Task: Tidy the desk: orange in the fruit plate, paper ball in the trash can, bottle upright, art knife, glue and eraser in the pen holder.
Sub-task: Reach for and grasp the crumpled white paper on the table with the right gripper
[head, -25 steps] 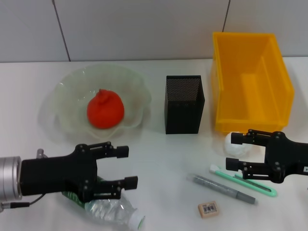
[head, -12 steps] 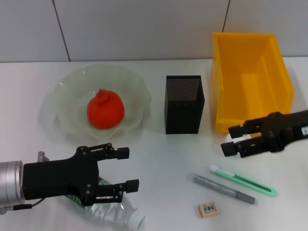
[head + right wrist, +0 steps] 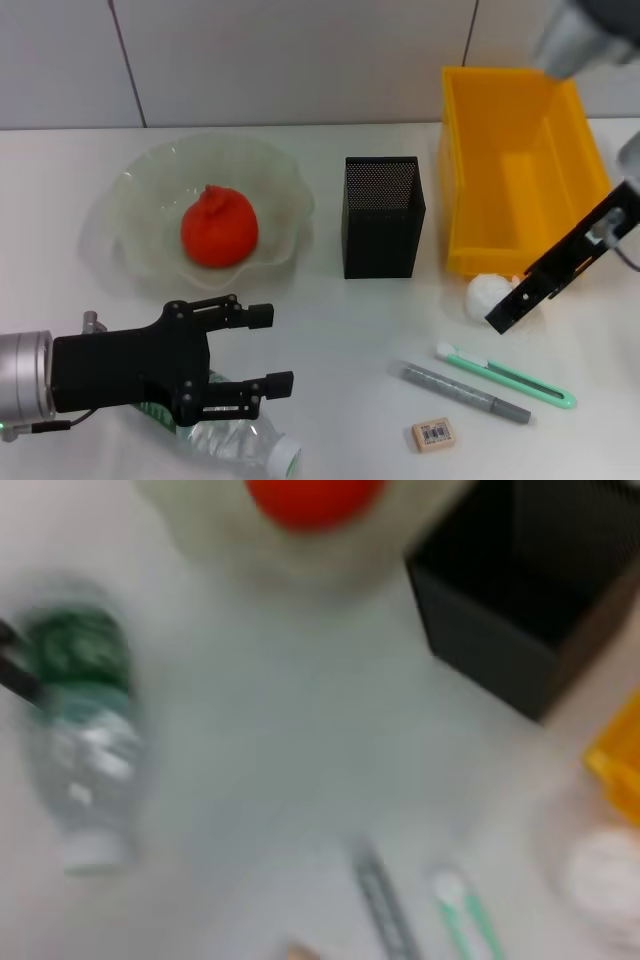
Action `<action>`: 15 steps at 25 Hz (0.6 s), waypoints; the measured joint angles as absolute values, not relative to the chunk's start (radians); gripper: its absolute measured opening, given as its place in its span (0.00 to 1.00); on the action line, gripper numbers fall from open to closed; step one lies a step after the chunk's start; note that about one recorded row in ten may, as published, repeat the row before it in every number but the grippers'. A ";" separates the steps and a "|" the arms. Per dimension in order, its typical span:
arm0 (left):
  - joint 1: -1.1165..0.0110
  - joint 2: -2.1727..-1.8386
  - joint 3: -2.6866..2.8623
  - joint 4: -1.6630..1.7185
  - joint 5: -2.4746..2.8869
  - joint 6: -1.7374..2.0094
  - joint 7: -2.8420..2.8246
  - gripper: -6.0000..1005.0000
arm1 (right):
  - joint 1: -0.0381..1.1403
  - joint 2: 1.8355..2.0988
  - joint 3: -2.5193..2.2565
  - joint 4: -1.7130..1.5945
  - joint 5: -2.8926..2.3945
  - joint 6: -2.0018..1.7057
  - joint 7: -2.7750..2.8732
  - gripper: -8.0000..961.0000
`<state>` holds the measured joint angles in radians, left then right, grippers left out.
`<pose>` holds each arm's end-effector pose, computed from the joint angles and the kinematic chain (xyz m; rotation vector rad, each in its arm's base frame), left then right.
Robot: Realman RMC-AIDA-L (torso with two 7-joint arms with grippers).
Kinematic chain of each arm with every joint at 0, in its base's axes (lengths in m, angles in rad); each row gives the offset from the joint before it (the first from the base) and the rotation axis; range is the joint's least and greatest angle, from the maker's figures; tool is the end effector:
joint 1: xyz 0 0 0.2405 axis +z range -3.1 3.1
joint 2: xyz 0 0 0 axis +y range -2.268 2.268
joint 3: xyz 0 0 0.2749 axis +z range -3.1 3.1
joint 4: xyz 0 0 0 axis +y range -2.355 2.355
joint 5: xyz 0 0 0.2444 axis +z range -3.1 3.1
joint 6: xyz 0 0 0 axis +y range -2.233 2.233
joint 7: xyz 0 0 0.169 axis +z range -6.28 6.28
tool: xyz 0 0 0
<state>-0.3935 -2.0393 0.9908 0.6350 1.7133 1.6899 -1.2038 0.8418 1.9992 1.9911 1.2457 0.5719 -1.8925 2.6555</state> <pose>-0.2837 0.3195 -0.0398 -2.8581 -0.3967 -0.8943 0.1543 0.4149 0.0270 -2.6244 1.1801 -0.5673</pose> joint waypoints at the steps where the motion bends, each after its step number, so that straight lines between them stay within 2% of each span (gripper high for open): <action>1: -0.394 -2.039 0.991 0.635 1.713 1.690 -1.204 0.79 | 0.857 2.013 1.974 1.231 0.527 -1.882 2.658 0.76; 5: -0.394 -2.042 0.991 0.635 1.713 1.688 -1.191 0.79 | 0.872 2.059 1.908 1.188 0.405 -1.792 2.649 0.76; 15: -0.396 -2.041 0.989 0.634 1.713 1.681 -1.190 0.79 | 0.811 2.071 1.831 1.204 0.391 -1.673 2.643 0.75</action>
<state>-0.3961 -2.0411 0.9894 0.6343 1.7134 1.6808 -1.1903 0.8111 2.0706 1.8306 1.2035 0.3912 -1.6726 2.6434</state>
